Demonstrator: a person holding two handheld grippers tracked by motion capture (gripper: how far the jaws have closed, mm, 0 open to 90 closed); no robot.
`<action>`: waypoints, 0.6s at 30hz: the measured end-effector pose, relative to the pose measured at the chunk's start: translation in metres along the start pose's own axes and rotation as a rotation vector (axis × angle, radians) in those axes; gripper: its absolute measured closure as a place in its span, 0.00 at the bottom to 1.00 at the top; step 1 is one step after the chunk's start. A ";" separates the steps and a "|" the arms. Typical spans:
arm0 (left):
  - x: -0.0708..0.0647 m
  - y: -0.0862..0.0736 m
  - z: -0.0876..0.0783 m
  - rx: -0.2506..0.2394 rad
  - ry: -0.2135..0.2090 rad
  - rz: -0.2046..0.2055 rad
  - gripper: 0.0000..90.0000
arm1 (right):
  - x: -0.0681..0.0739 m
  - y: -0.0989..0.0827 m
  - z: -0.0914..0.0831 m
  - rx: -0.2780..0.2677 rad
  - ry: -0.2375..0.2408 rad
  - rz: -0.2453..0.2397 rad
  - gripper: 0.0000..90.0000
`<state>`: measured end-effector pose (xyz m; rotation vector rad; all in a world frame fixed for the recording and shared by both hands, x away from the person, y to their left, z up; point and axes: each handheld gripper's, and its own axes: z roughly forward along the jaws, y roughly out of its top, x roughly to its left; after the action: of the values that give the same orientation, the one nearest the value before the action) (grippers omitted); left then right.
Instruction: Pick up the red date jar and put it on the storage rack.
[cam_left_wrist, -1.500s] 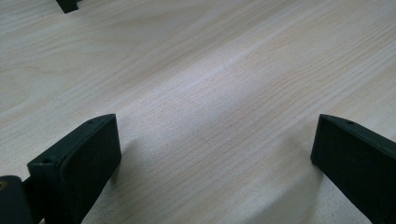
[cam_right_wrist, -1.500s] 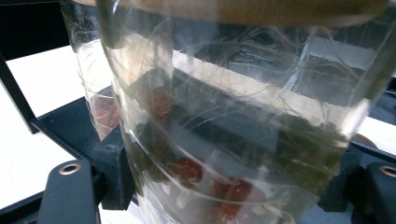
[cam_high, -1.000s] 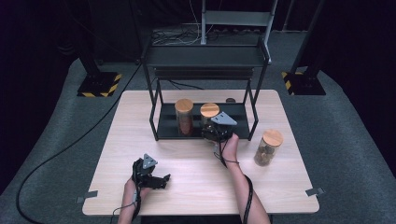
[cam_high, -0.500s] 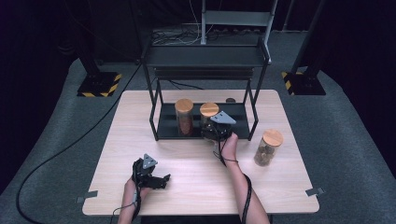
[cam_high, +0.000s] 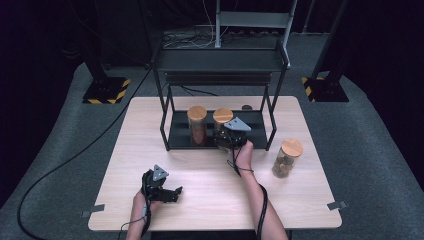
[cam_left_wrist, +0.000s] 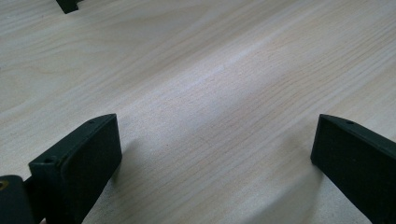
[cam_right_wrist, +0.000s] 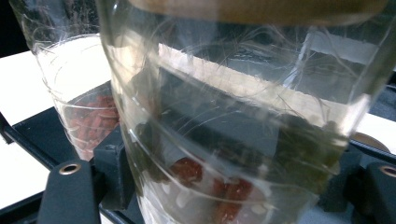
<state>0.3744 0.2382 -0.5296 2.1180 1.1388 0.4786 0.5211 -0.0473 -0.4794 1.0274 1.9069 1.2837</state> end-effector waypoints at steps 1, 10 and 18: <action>0.000 0.000 0.000 0.000 0.000 0.000 0.01 | 0.000 0.000 0.001 0.001 0.000 0.000 0.27; 0.000 0.000 0.000 0.000 0.000 0.001 0.01 | -0.002 0.002 0.008 0.000 -0.003 0.009 0.27; 0.000 0.000 0.000 -0.001 0.000 0.001 0.01 | -0.004 0.002 0.012 -0.001 -0.006 0.021 0.27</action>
<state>0.3744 0.2381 -0.5296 2.1182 1.1377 0.4799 0.5336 -0.0442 -0.4814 1.0522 1.8961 1.2919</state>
